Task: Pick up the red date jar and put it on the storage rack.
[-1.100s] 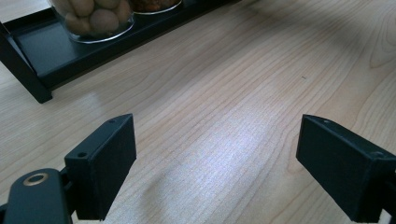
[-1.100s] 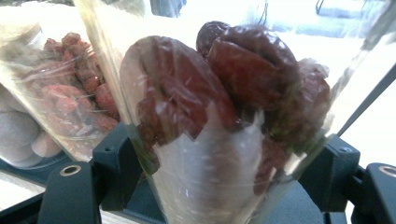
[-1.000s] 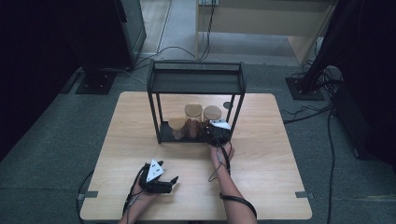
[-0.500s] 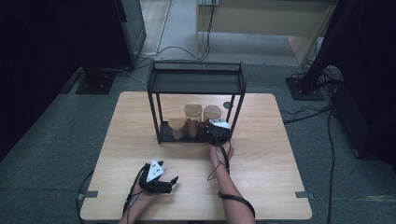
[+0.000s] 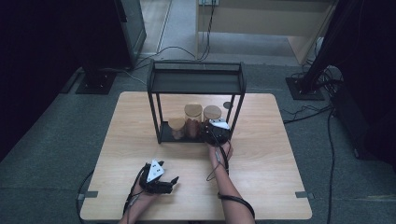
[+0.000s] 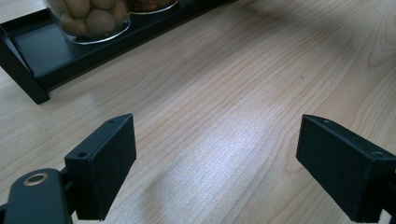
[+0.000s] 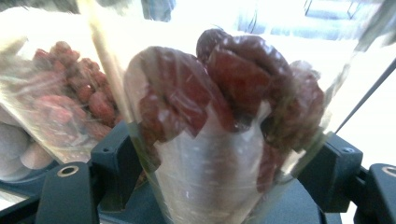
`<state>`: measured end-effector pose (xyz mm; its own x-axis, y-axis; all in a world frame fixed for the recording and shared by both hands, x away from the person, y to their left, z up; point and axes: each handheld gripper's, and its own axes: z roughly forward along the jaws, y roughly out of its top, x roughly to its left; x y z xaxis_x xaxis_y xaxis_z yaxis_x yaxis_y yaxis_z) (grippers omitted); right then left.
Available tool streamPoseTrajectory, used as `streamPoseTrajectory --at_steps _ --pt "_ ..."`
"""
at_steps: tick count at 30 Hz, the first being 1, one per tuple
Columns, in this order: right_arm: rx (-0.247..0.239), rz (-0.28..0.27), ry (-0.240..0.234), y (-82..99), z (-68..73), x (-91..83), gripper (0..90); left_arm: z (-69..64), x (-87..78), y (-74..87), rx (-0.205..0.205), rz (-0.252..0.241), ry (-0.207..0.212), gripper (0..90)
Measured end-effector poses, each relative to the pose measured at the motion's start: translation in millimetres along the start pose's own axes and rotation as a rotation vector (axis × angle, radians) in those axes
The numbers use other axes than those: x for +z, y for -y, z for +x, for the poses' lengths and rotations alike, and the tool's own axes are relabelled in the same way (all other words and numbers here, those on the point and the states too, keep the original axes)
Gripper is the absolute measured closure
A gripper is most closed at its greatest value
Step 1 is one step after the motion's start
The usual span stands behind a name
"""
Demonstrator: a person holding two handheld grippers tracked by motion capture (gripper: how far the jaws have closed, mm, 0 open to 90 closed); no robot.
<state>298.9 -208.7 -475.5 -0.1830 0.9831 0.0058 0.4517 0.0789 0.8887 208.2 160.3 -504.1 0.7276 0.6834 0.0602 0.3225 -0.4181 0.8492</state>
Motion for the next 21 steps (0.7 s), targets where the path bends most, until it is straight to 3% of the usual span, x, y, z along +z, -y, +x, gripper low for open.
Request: streamPoseTrajectory --at_steps 21 --pt "0.011 0.024 0.000 2.3 0.2 -9.5 23.7 -0.3 0.2 -0.2 0.004 0.001 -0.001 12.0"
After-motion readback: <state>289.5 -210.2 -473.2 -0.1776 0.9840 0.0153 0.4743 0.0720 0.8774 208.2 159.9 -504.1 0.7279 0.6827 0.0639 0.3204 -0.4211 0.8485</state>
